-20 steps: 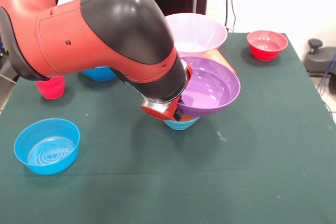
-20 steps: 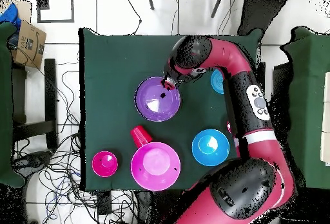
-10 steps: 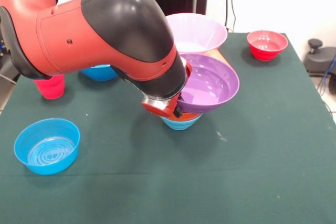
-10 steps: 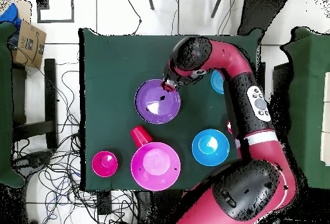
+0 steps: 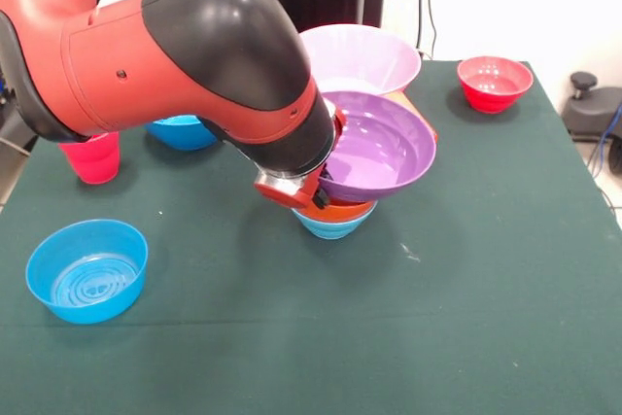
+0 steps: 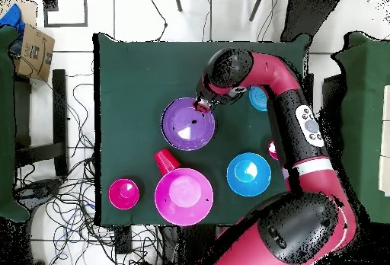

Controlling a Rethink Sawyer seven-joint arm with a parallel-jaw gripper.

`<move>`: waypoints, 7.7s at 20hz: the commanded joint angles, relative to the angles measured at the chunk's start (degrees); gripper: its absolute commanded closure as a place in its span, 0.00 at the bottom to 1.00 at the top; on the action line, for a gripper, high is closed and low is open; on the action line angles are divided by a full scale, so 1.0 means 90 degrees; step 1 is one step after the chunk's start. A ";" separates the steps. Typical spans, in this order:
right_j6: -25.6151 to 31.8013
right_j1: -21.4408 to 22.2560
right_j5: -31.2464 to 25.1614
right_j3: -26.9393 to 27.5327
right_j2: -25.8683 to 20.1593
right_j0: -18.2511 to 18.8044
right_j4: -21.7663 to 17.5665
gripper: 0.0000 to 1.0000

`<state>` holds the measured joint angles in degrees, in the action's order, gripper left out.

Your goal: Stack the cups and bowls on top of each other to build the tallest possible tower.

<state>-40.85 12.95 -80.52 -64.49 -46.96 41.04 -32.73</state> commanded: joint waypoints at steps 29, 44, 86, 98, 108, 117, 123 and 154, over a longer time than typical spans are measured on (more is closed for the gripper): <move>0.1053 0.0191 0.0275 -0.0658 0.0340 0.0087 -0.0559 0.00; -0.0019 0.2149 -0.0196 -0.1768 0.0345 0.0393 0.0021 0.00; -0.1224 0.2264 0.2153 -0.1503 0.2286 -0.0396 -0.1090 0.00; -0.1080 0.2434 0.2011 -0.1465 0.2767 -0.0655 -0.0864 0.00; -0.1977 0.2305 0.2038 -0.1169 0.3362 -0.0982 -0.0655 0.00; -0.2886 0.2053 0.2325 -0.0767 0.3882 -0.1311 -0.0572 0.00; -0.3357 0.1781 0.2466 -0.0573 0.4013 -0.1413 -0.0514 0.00; -0.2273 0.1406 0.2367 -0.1258 0.3241 -0.0781 0.1037 0.00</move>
<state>-62.89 28.08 -56.13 -73.38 -12.42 35.26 -25.28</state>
